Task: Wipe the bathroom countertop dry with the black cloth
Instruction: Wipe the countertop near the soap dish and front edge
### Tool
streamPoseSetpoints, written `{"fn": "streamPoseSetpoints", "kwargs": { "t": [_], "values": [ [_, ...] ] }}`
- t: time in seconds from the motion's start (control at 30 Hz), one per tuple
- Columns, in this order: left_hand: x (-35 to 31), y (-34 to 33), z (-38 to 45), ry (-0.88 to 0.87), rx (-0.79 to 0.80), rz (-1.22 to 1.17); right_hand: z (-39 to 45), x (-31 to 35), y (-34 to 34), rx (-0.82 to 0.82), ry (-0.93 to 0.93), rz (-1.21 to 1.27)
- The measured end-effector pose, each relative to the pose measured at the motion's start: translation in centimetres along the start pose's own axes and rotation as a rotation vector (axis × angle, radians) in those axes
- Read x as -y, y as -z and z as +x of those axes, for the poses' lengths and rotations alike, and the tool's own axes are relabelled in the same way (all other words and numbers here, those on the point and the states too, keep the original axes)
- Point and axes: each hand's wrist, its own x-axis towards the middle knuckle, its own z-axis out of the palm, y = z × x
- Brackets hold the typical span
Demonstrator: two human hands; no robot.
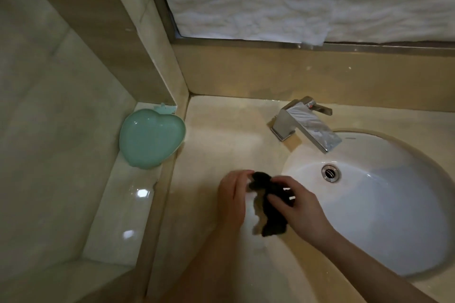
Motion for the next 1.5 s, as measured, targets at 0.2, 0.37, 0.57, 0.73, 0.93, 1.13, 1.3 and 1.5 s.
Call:
{"fn": "streamPoseSetpoints", "kwargs": {
  "t": [0.2, 0.37, 0.57, 0.73, 0.93, 1.13, 1.3, 1.5],
  "values": [
    [-2.0, 0.9, -5.4, 0.377, 0.086, -0.336, -2.5, 2.7, -1.0, 0.199, -0.173, 0.543],
    [-1.5, 3.9, -8.3, 0.386, 0.137, -0.340, -4.4, 2.3, -1.8, 0.102, -0.164, 0.277],
    [-1.1, 7.7, -9.3, 0.259, -0.065, -0.225, -5.7, 1.1, -2.8, 0.272, -0.224, 0.309],
    [1.0, 11.3, -7.5, 0.265, -0.228, 0.119, -6.6, -2.5, -2.4, 0.049, -0.238, 0.153],
    [4.3, 8.7, -8.0, 0.087, -0.266, 0.916, -8.6, -8.1, -1.1, -0.081, -0.331, -0.221],
    [4.6, 7.9, -6.2, -0.020, -0.376, 0.931, -10.2, -11.1, -0.7, 0.122, -0.293, -0.415],
    [5.0, 7.7, -6.0, -0.236, -0.545, 0.950, -10.0, -12.0, -0.8, 0.113, -0.240, -0.416],
    [5.4, 7.1, -6.7, -0.315, -0.670, 0.920, -10.0, -13.1, -0.6, 0.113, -0.200, -0.417]
  ]
}}
